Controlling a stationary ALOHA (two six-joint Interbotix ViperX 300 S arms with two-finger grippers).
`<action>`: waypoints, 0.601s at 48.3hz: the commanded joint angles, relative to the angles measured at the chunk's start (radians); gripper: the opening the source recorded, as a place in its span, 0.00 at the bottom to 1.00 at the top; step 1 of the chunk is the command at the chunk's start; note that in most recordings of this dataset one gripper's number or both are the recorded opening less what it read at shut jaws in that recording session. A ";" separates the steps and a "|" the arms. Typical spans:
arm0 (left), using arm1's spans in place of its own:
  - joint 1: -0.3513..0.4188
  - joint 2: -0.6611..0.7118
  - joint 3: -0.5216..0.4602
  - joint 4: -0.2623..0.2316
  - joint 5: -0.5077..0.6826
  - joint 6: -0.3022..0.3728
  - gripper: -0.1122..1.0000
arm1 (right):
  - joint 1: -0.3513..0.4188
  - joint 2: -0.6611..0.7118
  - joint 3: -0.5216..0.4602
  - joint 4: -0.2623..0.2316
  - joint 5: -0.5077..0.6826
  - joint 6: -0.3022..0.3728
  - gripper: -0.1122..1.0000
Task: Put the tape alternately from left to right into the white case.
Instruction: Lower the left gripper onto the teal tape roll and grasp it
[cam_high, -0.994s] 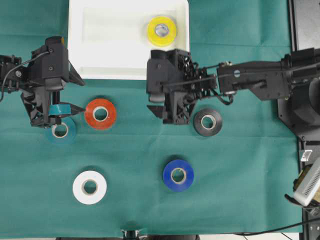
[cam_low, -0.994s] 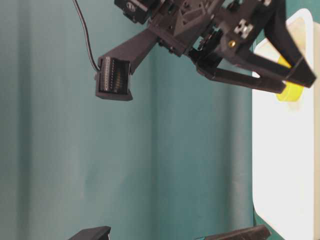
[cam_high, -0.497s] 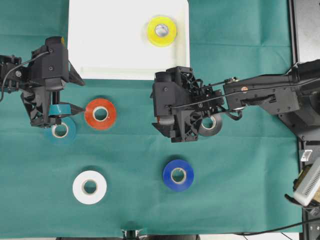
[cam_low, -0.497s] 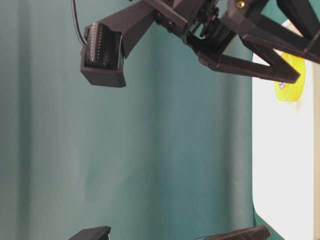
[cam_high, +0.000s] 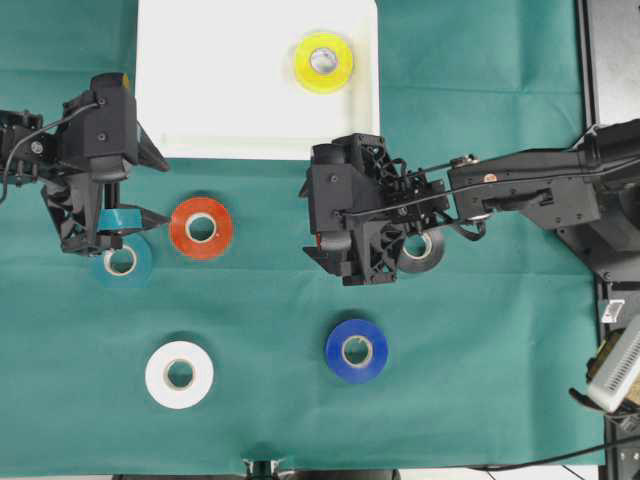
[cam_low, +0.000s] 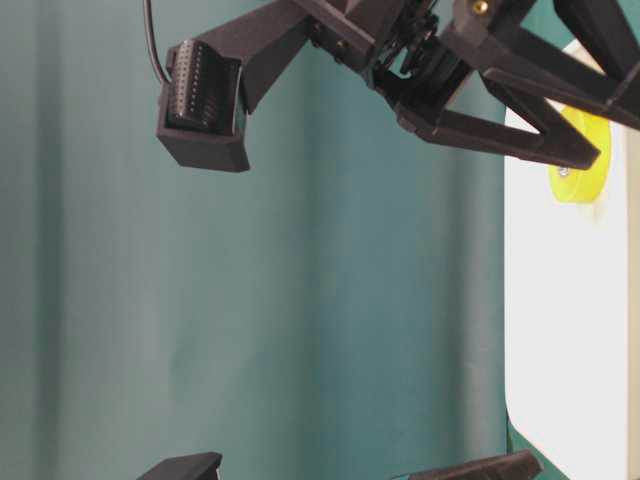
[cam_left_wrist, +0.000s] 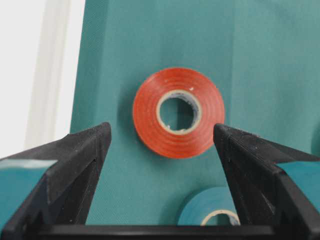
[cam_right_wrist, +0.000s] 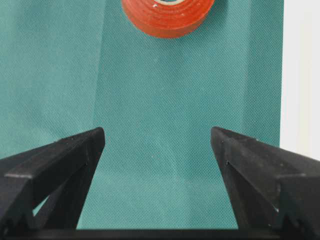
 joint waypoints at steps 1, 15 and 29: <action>-0.015 -0.025 -0.020 -0.003 0.017 0.000 0.88 | 0.003 -0.026 -0.009 -0.002 -0.011 0.000 0.76; -0.110 -0.043 0.009 -0.002 0.067 -0.005 0.88 | 0.003 -0.026 -0.009 -0.002 -0.023 0.000 0.76; -0.186 -0.057 0.051 -0.002 0.117 -0.058 0.88 | 0.003 -0.026 -0.009 -0.002 -0.023 0.000 0.76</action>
